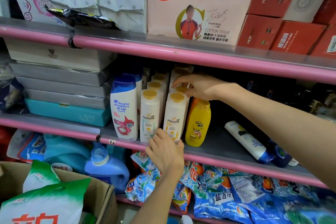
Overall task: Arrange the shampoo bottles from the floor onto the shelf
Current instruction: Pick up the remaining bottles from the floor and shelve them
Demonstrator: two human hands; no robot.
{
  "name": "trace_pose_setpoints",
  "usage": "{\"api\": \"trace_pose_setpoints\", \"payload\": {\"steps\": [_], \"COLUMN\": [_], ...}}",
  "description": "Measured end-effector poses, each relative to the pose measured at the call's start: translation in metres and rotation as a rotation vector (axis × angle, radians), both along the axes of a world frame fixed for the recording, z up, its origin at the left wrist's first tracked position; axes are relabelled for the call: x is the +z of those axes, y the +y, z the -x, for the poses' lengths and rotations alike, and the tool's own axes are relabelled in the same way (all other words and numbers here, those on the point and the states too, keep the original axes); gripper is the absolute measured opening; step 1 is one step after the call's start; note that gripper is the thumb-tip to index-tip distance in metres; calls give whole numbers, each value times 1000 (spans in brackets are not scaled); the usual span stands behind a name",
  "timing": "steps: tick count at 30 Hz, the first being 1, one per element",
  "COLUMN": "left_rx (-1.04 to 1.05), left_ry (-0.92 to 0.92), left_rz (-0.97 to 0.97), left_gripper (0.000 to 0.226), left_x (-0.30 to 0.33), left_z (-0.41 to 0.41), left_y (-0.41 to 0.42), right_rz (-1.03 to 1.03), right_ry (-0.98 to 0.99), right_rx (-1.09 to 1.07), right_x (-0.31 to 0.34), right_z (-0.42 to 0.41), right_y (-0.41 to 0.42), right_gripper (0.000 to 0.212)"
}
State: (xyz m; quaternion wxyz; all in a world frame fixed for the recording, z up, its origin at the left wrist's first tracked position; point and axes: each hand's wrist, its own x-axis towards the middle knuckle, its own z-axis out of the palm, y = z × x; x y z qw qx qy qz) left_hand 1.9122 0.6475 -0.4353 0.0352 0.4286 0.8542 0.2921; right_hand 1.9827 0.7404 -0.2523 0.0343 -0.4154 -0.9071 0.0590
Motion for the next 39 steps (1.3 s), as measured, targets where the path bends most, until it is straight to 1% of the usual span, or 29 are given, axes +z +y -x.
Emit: {"api": "trace_pose_setpoints", "payload": {"steps": [3, 8, 19, 21, 27, 29, 30, 33, 35, 37, 39], "left_rx": [-5, -28, -60, -79, -175, -197, -213, -260, -277, -305, -325], "left_ry": [14, 29, 37, 11, -182, -245, -271, -342, -392, -417, -443], "left_rz": [4, -3, -3, -20, -130, -168, -187, -209, -199, -183, -156], "left_gripper": [47, 45, 49, 50, 54, 55, 53, 44, 37, 24, 18], "left_x": [0, -2, -4, -4, 3, 7, 8, 6, 0, -9, -22], "left_z": [1, 4, 5, 5, 9, 9, 9, 7, 5, 4, 6], "left_y": [0, 0, -1, -2, -21, -30, -35, -53, -66, -79, -90], "right_rz": [-1, -17, -16, -20, -31, -101, -150, -224, -184, -97, -3], "right_ry": [30, 60, 53, 43, 23, 82, 144, 420, 538, 573, 596], "right_rx": [-8, -16, 5, -8, -64, -88, -94, -98, -104, -118, -162], "right_x": [-2, -4, -1, -2, 7, 8, 7, -13, -36, -65, -95], "right_z": [0, -1, 7, 7, 3, -3, -5, -11, -13, -15, -16], "right_y": [1, 1, -2, -3, -19, -34, -45, -87, -117, -140, -155], "right_gripper": [34, 35, 33, 35, 45, 44, 42, 30, 25, 22, 20]}}
